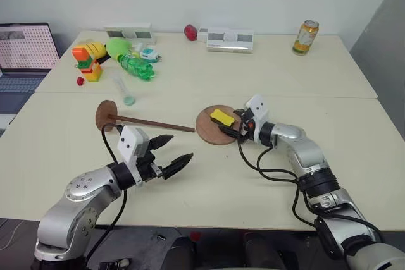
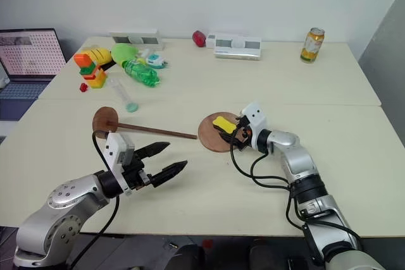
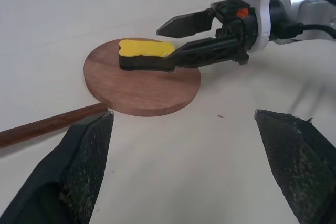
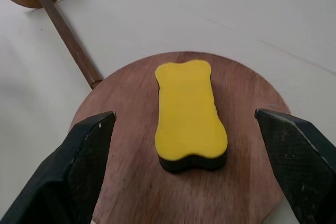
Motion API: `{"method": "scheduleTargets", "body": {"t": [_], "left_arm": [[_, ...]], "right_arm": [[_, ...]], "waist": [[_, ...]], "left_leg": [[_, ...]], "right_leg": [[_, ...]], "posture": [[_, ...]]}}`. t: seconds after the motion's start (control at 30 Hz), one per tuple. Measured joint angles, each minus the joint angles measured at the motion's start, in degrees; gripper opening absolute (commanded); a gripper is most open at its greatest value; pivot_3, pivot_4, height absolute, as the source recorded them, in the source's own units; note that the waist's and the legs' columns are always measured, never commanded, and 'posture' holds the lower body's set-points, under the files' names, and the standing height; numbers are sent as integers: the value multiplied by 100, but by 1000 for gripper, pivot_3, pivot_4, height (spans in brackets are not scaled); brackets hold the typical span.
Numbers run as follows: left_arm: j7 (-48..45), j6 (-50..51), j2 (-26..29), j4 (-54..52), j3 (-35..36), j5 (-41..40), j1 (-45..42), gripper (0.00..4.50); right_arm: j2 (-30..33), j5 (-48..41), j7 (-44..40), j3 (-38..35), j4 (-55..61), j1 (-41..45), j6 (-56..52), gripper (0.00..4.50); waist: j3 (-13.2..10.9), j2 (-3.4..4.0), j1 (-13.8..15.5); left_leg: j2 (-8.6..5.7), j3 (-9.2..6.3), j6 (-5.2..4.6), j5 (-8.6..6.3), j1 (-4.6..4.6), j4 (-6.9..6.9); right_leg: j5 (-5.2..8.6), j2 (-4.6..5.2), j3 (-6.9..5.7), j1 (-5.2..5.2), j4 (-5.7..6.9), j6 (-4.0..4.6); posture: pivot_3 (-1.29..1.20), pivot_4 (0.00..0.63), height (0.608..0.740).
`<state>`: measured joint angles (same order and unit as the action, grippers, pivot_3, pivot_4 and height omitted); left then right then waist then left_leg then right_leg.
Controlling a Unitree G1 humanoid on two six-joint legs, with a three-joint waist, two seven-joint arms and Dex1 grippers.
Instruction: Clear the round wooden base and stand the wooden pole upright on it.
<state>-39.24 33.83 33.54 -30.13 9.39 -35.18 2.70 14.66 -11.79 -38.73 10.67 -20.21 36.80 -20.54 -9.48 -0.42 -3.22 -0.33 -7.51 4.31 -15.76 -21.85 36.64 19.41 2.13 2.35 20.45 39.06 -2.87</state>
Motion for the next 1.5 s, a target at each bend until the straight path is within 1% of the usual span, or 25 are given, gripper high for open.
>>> {"method": "scheduleTargets", "body": {"t": [0.1,0.2,0.23,0.27,0.33,0.37,0.57,0.6,0.63,0.73,0.83,0.9,0.93,0.97,1.03,1.1,1.13,1.23,1.37,1.4,1.43,1.5], "left_arm": [[48,49,4,-123,0,-45,86,4500],[114,76,6,-125,3,-85,96,4500],[120,78,9,-125,4,-91,96,4500],[126,79,11,-125,5,-96,96,4500],[141,84,24,-125,12,-112,96,4500],[146,84,28,-125,15,-116,96,4500],[209,84,30,-136,16,-138,98,4500],[209,84,32,-137,16,-140,99,4500],[207,84,34,-138,16,-141,98,4500],[164,83,49,-109,-40,-141,-37,4500],[-27,59,115,-74,-152,-139,-446,4500],[-304,60,208,-29,-386,-150,-953,4500],[-442,84,231,28,-517,-170,-1226,4500],[-602,113,229,104,-682,-223,-1555,4500],[-961,143,190,285,-1032,-267,-2185,4500],[-1236,138,80,476,-1300,-267,-2640,4500],[-1502,83,-27,724,-1562,-235,-2975,4500],[-1899,-41,-142,1160,-1915,-92,-3335,4500],[-2370,-479,-287,1862,-2211,275,-3767,4500],[-2434,-590,-322,2037,-2244,361,-3844,4500],[-2514,-700,-383,2208,-2256,445,-3895,4500],[-2577,-812,-404,2353,-2256,512,-3902,4500]], "right_arm": [[-29,161,3,18,-177,8,100,4450],[-78,171,2,8,-267,43,163,3950],[-103,174,1,8,-277,43,175,3767],[-123,178,-1,8,-278,43,189,3433],[-139,181,-12,8,-278,43,219,2927],[-139,181,-20,8,-278,43,223,2799],[-135,177,-87,-11,-241,37,222,1400],[-134,175,-87,-20,-224,34,222,1237],[-127,171,-87,-33,-192,28,219,1179],[-20,159,3,-117,241,-153,129,1058],[103,53,281,-491,1049,-567,-171,1058],[224,-162,637,-1014,1849,-955,-519,1058],[325,-226,850,-1308,2185,-1060,-680,1058],[405,-243,1119,-1645,2531,-1228,-838,1058],[587,-142,1665,-2185,2890,-1533,-1081,1058],[692,-15,2059,-2530,2930,-1762,-1254,1058],[734,103,2342,-2713,2852,-1937,-1399,1058],[731,159,2607,-2808,2564,-1998,-1580,1058],[707,144,2751,-2880,2075,-1921,-1705,1058],[703,131,2755,-2896,2039,-1881,-1711,1711],[698,75,2758,-2936,2024,-1834,-1768,1803],[692,-27,2760,-2985,2026,-1845,-1856,2411]], "waist": [[0,0,0],[0,0,-1],[0,0,-2],[0,0,-2],[0,0,-2],[0,0,-2],[0,0,-1],[0,0,-1],[0,0,-1],[-1,1,2],[-1,1,98],[-2,-1,174],[-2,-1,159],[-2,-1,189],[0,-6,201],[-1,-5,165],[-1,-5,143],[-6,4,-39],[-7,5,-91],[-6,6,-97],[-6,5,-103],[-7,5,-95]], "left_leg": [[-1,1,0,0,0,1],[0,0,0,0,1,1],[0,1,0,0,1,1],[0,1,0,0,1,1],[0,0,0,0,0,1],[0,0,0,0,0,1],[0,0,0,0,0,1],[0,0,0,0,0,1],[0,0,0,0,0,1],[-2,0,0,0,-1,1],[-5,-6,1,0,-13,7],[-9,-11,6,3,-23,14],[-11,1,8,4,-18,13],[-13,-9,6,3,-25,17],[-13,-4,7,4,-25,18],[-12,6,7,4,-19,14],[-11,9,5,3,-17,13],[0,33,3,2,-1,5],[0,30,-1,1,0,11],[0,33,-1,1,2,12],[-1,31,-2,0,0,15],[-2,25,-2,0,-4,17]], "right_leg": [[0,0,1,0,1,0],[0,0,0,0,2,0],[0,0,0,0,2,0],[0,0,1,0,2,0],[0,0,0,0,2,0],[0,0,0,0,2,0],[0,0,0,0,2,0],[0,0,0,0,2,0],[0,0,0,0,2,0],[0,0,0,0,2,0],[0,2,-7,1,0,0],[0,6,-14,1,-3,-1],[-2,6,-1,1,-3,-4],[-1,10,-14,1,-5,-5],[-2,6,-12,-2,-6,-5],[-2,5,-3,-1,-4,-5],[-2,3,-1,0,-2,-5],[-2,-9,24,6,12,-4],[-2,-12,22,6,21,-4],[-2,-11,24,4,21,-4],[-2,-10,24,3,20,-4],[-2,-10,19,3,17,-4]], "posture": [[0,150,740],[0,150,740],[0,150,740],[0,150,740],[0,150,740],[0,150,740],[0,150,740],[0,150,740],[0,150,740],[0,150,740],[0,150,740],[0,150,740],[0,150,740],[0,150,740],[0,150,740],[0,150,740],[0,150,740],[0,150,740],[0,150,740],[0,150,740],[0,150,740],[0,150,740]]}}
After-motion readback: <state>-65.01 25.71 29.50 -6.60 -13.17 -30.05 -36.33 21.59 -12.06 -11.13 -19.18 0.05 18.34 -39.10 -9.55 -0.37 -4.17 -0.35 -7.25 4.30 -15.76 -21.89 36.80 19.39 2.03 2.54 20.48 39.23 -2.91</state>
